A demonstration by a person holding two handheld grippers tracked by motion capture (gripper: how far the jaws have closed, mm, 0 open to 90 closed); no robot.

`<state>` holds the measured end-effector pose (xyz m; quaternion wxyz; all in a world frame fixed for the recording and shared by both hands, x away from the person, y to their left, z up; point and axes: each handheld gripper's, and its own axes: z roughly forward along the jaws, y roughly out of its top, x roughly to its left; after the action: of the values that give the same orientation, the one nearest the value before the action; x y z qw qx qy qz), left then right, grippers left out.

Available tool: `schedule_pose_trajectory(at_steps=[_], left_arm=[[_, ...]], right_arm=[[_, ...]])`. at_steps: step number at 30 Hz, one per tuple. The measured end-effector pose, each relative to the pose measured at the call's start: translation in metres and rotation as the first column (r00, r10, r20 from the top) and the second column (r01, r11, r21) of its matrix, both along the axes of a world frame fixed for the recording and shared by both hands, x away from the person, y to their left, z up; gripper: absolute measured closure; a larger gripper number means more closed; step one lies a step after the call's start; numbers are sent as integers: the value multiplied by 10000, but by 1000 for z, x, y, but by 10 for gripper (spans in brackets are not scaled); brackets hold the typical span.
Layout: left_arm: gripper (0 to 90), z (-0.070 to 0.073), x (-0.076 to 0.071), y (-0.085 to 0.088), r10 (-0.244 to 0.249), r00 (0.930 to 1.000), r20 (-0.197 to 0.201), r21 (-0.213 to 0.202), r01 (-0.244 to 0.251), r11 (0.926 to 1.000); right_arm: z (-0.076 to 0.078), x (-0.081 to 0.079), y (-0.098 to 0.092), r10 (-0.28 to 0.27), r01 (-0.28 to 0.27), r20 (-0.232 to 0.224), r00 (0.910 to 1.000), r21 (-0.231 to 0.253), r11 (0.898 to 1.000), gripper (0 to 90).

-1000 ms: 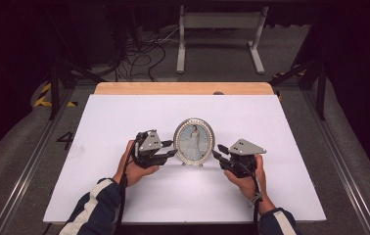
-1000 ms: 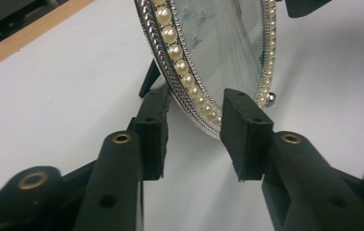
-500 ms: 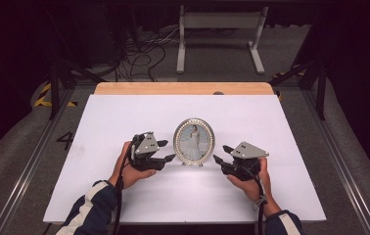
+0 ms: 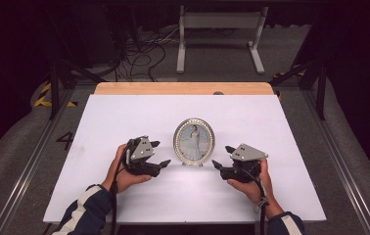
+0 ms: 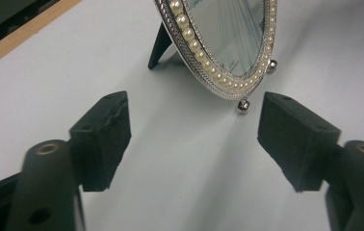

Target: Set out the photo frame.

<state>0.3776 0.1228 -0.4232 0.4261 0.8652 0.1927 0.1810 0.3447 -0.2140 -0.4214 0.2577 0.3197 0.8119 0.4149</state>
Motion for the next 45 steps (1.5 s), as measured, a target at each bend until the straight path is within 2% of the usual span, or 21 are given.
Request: schedule_pose_trajectory(at_steps=[6,11,14,16,24,25,33,38,45], left_arm=[[178,-3,-5,4,214,9996,175,143,-216,9997],[126,-9,-9,7,458,9989,39,173,-458,9988],[104,-12,-13,11,421,9991,75,281,-423,9987],[86,-14,-16,15,502,9987,37,294,-503,9983],[66,-17,-22,26,444,9990,-111,291,-441,9986],[62,-17,-23,30,489,9987,-147,267,-485,9985],[57,-18,-28,44,724,9973,-135,180,-721,9972],[49,-20,-33,55,737,9971,-176,307,-731,9968],[43,-19,-41,73,1097,9939,-115,195,-1094,9938]], right_arm=[[-3,-2,-1,-1,0,-91,10000,-159,9999,218],[-3,-1,-1,-93,93,-110,9999,-36,10000,181],[-4,-2,-2,-108,109,-145,9998,96,9999,170],[-5,-2,-3,-218,217,-178,9996,-37,9998,157],[-9,-5,-9,-366,359,-205,9991,-350,9987,169],[-9,-7,-11,-435,428,-119,9990,-539,9976,185],[-11,-13,-17,-469,463,-75,9989,-599,9971,181],[-12,-16,-22,-501,499,-17,9987,-615,9969,180],[-11,-20,-31,-552,549,-46,9985,-544,9970,168]])
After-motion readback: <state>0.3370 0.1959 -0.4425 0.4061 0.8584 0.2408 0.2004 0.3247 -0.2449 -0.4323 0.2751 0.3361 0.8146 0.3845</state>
